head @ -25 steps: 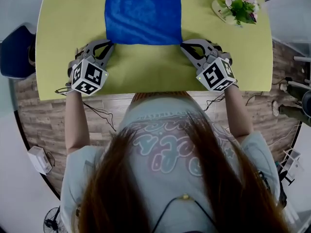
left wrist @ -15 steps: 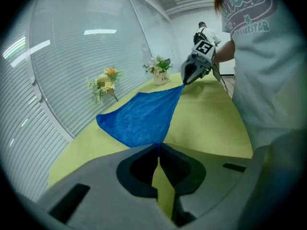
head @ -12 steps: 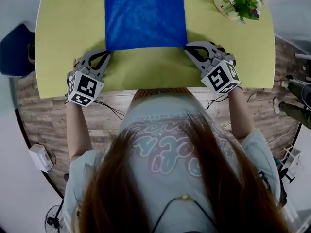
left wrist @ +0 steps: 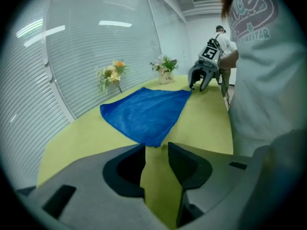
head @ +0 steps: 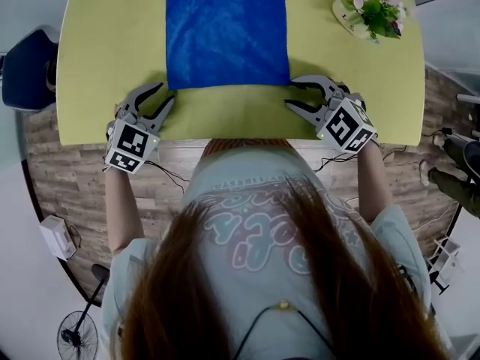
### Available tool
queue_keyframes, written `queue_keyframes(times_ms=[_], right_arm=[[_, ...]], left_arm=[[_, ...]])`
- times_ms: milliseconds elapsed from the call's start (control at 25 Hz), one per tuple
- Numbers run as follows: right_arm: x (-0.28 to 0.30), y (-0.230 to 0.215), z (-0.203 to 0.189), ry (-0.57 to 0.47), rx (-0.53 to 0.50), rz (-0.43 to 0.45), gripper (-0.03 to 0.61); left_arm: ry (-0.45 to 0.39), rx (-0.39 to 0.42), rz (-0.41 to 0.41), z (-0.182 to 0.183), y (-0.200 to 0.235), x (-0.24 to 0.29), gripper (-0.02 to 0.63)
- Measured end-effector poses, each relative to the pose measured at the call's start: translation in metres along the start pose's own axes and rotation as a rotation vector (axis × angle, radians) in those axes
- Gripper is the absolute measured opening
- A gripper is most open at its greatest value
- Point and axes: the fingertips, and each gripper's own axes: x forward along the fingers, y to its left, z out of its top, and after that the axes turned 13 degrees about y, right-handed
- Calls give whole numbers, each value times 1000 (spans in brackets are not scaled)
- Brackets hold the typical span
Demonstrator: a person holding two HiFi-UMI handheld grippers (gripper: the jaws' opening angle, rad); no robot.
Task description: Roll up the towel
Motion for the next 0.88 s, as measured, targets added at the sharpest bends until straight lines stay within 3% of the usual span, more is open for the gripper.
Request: queue_keyframes(times_ms=[80, 160, 320, 440, 560, 680, 880], right_arm=[[-21, -3, 6, -46, -4, 12, 170], [-47, -23, 25, -105, -66, -30, 150], [-72, -83, 91, -234, -208, -139, 130], [-53, -116, 142, -284, -314, -129, 130], [-20, -142, 185, -265, -427, -103, 130], [16, -159, 214, -204, -522, -63, 132], [78, -179, 251, -121, -537, 40, 142]], left_arm=[[-17, -82, 23, -2, 3, -9, 120], [-19, -164, 54, -4, 5, -15, 120], [51, -226, 126, -2, -2, -17, 121], [36, -348, 170, 5, 1, -18, 124], [10, -508, 211, 10, 11, -21, 124], [2, -632, 169, 12, 9, -18, 124], [8, -782, 95, 10, 10, -10, 124]])
